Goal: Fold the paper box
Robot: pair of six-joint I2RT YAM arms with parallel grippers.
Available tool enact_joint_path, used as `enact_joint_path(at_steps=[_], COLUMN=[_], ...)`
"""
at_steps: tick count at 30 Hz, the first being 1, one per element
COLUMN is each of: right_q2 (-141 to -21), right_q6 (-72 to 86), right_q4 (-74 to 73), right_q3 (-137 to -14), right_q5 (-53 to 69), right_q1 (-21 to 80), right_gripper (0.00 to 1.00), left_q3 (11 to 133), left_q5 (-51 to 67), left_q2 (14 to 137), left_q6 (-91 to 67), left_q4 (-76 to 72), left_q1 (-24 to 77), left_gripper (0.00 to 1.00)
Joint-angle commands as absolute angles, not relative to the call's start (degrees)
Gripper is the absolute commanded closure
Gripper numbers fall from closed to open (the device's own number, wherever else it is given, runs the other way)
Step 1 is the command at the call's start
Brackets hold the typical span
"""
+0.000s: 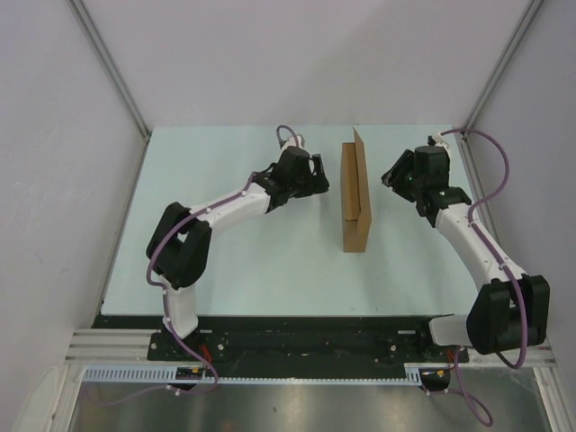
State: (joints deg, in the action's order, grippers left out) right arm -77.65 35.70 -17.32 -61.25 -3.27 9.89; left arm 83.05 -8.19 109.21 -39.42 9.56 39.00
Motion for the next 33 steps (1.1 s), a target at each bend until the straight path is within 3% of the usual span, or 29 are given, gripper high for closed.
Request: enact_joint_path(at_steps=[1, 7, 10, 16, 19, 23, 30, 33], right_q2=[-70.6, -60.5, -57.0, -57.3, -62.2, -79.5, -107.1, -113.4], right_q6=[33.8, 31.1, 33.7, 39.5, 44.1, 48.4, 55.5, 57.5], right_q4=[-20.6, -28.1, -30.7, -24.2, -11.5, 8.7, 26.4, 30.5], right_q3=[-63.0, -60.1, -55.6, -46.9, -43.8, -45.8, -55.6, -61.2], right_q5=[-6.8, -15.3, -16.1, -13.0, -7.8, -1.2, 12.7, 15.1], right_q1=[9.5, 14.2, 15.7, 14.0, 9.9, 6.4, 1.4, 1.1], right_gripper=[0.46, 0.51, 0.55, 0.5, 0.48, 0.47, 0.47, 0.46], left_q3=[83.0, 85.9, 90.3, 98.4, 94.8, 88.4, 88.0, 86.1], left_q5=[-6.9, -0.5, 8.5, 17.5, 15.6, 13.4, 12.2, 11.0], left_q2=[106.6, 110.7, 116.4, 126.3, 124.8, 120.9, 121.4, 119.6], left_q6=[-38.7, -38.8, -40.8, -45.6, -46.0, -44.8, -43.6, -42.9], left_q4=[8.0, 4.8, 1.2, -4.6, -7.3, -7.9, -5.9, -5.2], left_q1=[36.3, 30.6, 27.5, 25.2, 25.0, 24.3, 23.8, 23.6], left_gripper=[0.14, 0.14, 0.14, 0.16, 0.16, 0.16, 0.16, 0.16])
